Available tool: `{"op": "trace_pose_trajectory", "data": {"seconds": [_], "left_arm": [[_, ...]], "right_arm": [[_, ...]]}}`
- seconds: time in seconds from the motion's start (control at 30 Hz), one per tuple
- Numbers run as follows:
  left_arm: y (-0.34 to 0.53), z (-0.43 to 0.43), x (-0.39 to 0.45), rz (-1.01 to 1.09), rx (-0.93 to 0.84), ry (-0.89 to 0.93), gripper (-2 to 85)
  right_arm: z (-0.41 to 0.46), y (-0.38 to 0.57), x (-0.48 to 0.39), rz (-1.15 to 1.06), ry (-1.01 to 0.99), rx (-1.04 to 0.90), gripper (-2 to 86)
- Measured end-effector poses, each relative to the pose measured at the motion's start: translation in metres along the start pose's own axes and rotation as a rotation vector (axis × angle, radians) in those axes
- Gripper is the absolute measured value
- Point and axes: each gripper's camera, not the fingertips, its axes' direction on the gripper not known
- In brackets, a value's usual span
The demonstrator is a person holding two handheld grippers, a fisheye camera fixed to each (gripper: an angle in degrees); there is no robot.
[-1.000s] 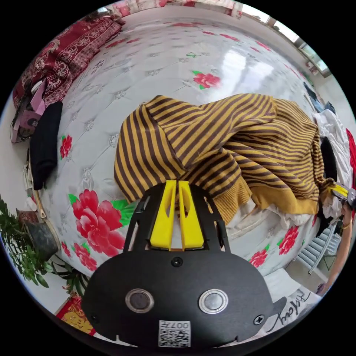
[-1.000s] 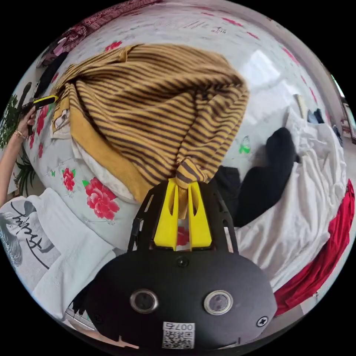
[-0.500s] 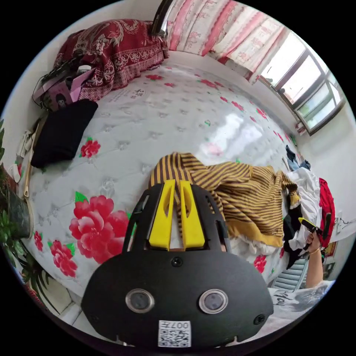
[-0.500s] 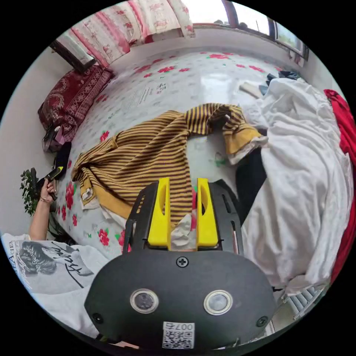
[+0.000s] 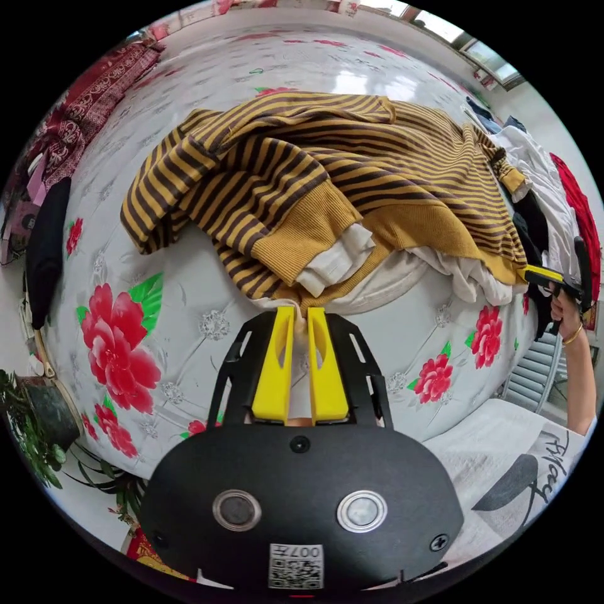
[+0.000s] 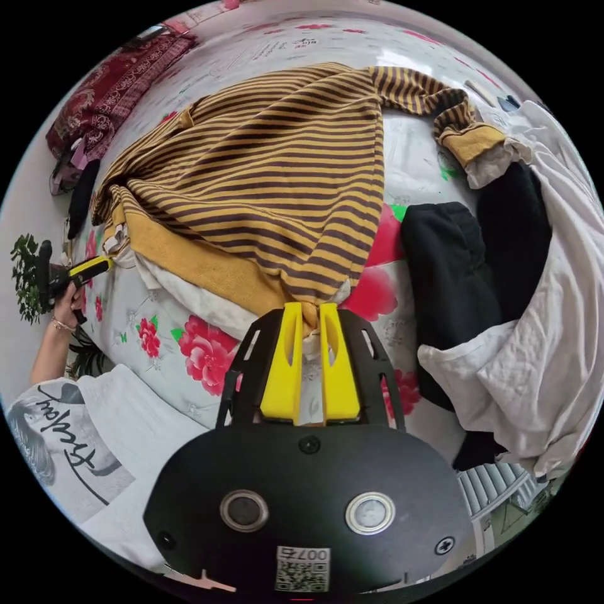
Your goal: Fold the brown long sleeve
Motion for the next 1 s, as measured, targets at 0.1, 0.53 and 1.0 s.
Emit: {"op": "trace_pose_trajectory", "data": {"seconds": [0.1, 0.53, 1.0], "left_arm": [[0.03, -0.049, -0.03, -0.038, 0.184, 0.141, 2.0], [0.166, -0.087, -0.162, -0.286, 0.395, 0.553, -0.1], [0.077, -0.374, -0.13, 0.079, 1.044, 0.253, 0.1]], "right_arm": [[-0.055, 0.046, 0.0, -0.038, -0.072, 0.183, 11.5], [-0.093, 0.135, 0.038, -0.015, -0.305, 0.15, 11.2], [-0.342, 0.115, -0.036, -0.278, -0.087, 1.025, 7.0]]}}
